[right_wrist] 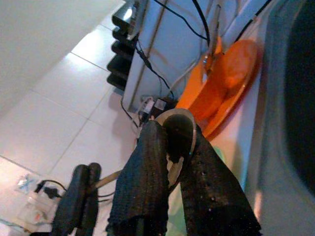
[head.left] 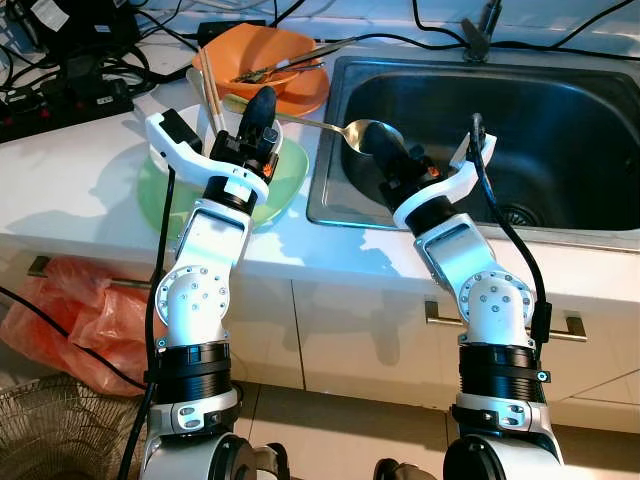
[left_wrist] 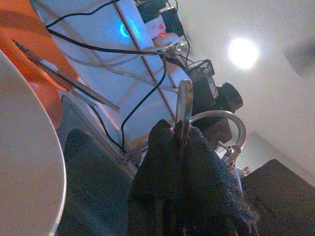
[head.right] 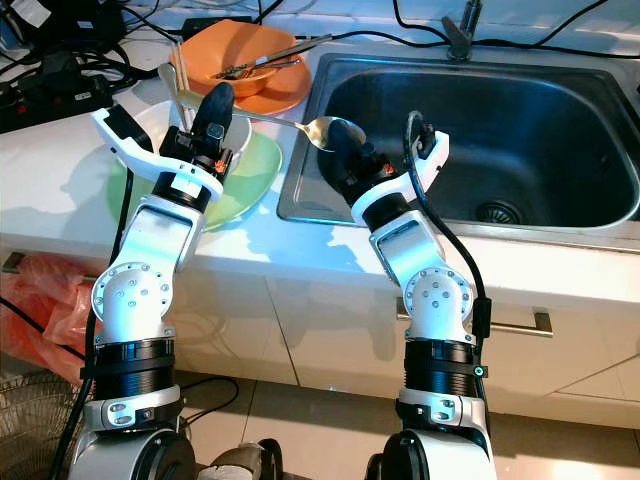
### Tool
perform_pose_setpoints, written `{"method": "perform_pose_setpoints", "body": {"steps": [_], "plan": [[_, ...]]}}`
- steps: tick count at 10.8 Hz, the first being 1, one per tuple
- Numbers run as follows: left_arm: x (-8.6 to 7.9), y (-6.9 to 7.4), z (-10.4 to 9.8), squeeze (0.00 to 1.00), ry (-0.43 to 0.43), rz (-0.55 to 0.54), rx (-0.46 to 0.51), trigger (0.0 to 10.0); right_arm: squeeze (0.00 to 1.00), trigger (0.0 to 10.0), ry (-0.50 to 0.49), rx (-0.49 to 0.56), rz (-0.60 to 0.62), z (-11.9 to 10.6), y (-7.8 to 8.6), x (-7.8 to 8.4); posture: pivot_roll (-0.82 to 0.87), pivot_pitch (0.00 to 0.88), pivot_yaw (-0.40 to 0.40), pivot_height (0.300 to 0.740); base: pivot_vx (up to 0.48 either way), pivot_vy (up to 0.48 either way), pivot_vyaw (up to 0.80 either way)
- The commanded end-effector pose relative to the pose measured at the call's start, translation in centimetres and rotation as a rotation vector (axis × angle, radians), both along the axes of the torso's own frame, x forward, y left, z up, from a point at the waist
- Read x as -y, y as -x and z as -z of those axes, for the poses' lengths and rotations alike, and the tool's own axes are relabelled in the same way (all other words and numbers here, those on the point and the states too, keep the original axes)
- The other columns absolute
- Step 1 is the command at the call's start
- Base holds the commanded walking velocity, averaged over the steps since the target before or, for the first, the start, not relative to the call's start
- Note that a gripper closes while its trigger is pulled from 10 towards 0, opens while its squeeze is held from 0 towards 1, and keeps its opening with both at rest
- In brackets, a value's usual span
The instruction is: Kitchen organization
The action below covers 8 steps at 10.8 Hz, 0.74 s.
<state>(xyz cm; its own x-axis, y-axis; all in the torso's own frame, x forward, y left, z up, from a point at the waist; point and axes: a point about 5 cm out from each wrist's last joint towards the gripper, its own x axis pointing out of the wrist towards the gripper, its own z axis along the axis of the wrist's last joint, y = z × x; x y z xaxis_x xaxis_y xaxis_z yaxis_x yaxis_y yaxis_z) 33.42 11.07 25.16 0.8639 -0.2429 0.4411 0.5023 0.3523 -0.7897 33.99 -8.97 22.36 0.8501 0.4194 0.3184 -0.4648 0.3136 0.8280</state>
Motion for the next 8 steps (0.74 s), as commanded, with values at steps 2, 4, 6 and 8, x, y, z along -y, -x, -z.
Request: {"method": "perform_pose_setpoints", "body": {"steps": [2, 4, 6, 8], "plan": [[1.16, 0.02, 0.3, 0.0, -0.02, 0.037, -0.021, 0.0, 0.0, 0.0, -0.004, -0.041, -0.008, 0.52, 0.17, -1.15, 0.09, 0.164, 0.054, 0.74, 0.0, 0.0, 0.0], [1.49, 0.01, 0.43, 0.0, -0.063, 0.048, -0.031, 10.0, 0.0, 0.0, -0.006, -0.044, 0.004, 0.52, 0.04, -1.06, 0.09, 0.164, 0.054, 0.74, 0.0, 0.0, 0.0], [1.65, 0.03, 0.3, 1.0, -0.091, 0.049, -0.028, 10.0, 0.0, 0.0, -0.007, -0.043, 0.013, 0.44, -0.04, -1.05, 0.09, 0.164, 0.054, 0.74, 0.0, 0.0, 0.0], [1.64, 0.09, 0.26, 1.0, -0.11, 0.041, -0.02, 10.0, 0.0, 0.0, -0.009, -0.042, 0.015, 0.41, -0.13, -1.11, 0.09, 0.163, 0.051, 0.74, 0.0, 0.0, 0.0]]}}
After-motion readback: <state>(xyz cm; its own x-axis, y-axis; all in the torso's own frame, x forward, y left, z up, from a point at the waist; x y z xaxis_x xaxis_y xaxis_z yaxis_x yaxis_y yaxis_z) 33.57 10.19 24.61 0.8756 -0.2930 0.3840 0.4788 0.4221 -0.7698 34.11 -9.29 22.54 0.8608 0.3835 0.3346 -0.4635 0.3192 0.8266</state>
